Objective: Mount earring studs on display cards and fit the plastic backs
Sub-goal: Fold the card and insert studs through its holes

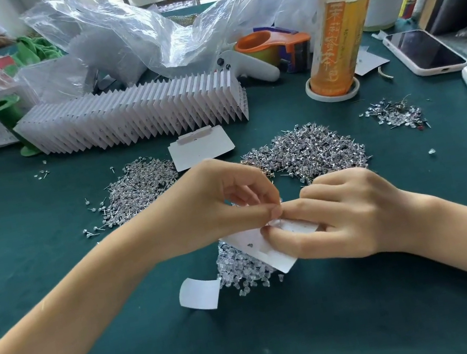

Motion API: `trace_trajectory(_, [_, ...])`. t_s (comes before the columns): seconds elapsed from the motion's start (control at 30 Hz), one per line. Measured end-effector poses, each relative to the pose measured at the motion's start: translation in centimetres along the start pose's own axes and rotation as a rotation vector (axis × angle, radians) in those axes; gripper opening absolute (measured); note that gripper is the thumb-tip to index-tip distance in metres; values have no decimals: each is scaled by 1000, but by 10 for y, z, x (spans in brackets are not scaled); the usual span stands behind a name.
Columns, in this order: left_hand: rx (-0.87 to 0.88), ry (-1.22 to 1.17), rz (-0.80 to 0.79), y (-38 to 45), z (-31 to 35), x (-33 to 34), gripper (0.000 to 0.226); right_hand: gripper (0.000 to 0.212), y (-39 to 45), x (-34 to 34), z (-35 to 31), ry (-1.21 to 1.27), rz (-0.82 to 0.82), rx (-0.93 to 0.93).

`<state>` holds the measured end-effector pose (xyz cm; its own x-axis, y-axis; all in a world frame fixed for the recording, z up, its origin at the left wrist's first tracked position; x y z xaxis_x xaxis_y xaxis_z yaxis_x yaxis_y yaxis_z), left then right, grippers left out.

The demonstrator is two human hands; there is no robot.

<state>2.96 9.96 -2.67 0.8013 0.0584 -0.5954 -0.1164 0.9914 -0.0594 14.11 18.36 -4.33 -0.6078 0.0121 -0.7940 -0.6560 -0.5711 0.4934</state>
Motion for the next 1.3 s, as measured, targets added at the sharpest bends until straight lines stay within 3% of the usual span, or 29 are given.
trace_trajectory(0.5, [-57, -87, 45, -4, -3, -5, 10, 29, 3, -1, 3, 28, -20, 21])
trace_trajectory(0.6, [-55, -65, 58, -4, -1, -5, 11, 35, 3, -1, 2, 7, -3, 13])
trace_trajectory(0.77, [-69, 23, 98, -5, 2, -5, 2, 30, 4, -1, 0, 2, -27, 6])
trace_trajectory(1.3, [-62, 205, 119, -9, 8, 0, 3, 30, 5, 3, -3, -44, -64, 8])
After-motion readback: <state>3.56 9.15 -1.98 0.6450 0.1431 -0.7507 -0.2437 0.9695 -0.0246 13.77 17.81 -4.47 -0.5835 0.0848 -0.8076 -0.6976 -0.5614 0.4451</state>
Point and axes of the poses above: each hand's wrist, its own y-axis towards the middle knuckle, its own x-axis out of the palm, z = x × y, the point moved 5 cm from there along y, towards the middle knuckle, and after that the axes turned 10 degrees about -z, right-handed, at the moved point
